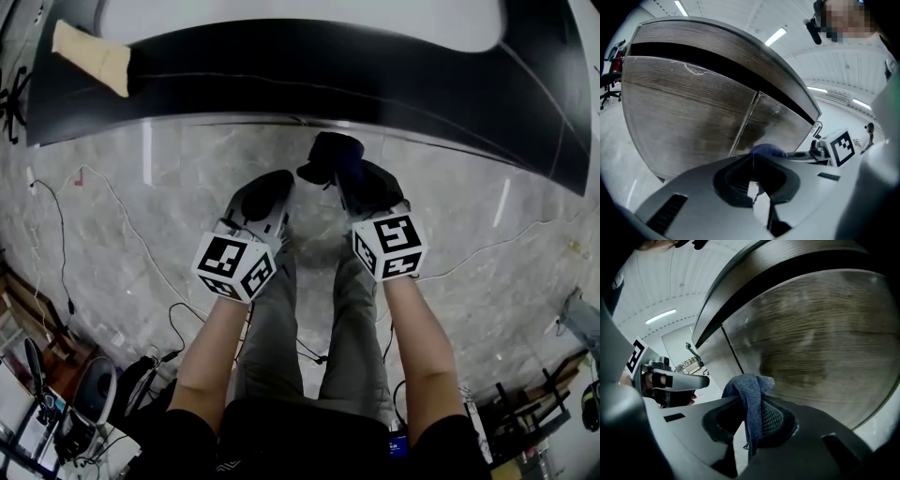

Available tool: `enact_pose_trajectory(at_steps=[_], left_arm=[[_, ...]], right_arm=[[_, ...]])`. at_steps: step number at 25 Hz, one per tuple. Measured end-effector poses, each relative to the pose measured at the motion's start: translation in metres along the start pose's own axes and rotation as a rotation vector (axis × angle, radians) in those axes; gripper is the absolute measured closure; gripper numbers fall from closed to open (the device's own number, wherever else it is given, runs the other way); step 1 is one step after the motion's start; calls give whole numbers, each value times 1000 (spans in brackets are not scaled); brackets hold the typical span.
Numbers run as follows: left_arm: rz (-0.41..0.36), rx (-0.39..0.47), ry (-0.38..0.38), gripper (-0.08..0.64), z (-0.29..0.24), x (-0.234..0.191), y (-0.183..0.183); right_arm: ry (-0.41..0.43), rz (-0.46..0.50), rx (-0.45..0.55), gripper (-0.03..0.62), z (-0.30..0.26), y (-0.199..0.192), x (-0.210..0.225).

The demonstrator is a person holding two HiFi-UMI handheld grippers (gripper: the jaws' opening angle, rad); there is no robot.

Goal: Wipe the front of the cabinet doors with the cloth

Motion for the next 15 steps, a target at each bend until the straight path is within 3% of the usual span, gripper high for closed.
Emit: enact_pose_trajectory(at_steps=[8,15], left_arm=[[3,-14,28,543,10,-34,-8],[-11,-33,25,543,-1,-35,-14]], right_arm=[[11,17,-35,522,-42,-9,-13],[-3,26,-46,522,-44,-13,1]])
Point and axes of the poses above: the fingertips, and each gripper's own axes: z backward along the fingers, x to its right, y out of its top, the point moved 4 cm from there along z, backward along the fingers, and after that the axes turned 4 degrees about x, right-handed, at the moved point
